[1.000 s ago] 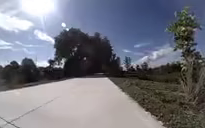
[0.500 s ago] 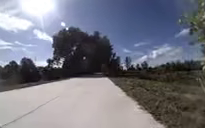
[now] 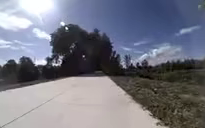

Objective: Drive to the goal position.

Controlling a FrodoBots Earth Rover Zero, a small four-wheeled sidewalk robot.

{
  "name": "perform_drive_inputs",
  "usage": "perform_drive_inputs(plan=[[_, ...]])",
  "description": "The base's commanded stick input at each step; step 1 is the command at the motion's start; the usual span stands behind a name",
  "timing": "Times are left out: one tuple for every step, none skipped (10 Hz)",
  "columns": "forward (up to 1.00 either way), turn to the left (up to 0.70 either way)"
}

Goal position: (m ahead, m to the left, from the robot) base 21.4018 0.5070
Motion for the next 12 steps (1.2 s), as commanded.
perform_drive_inputs(plan=[[0.85, 0.00], [0.85, 0.00], [0.85, 0.00], [0.85, 0.00], [0.85, 0.00], [0.85, 0.00], [0.85, 0.00], [0.85, 0.00], [0.85, 0.00], [0.85, 0.00], [0.85, 0.00], [0.85, 0.00]])
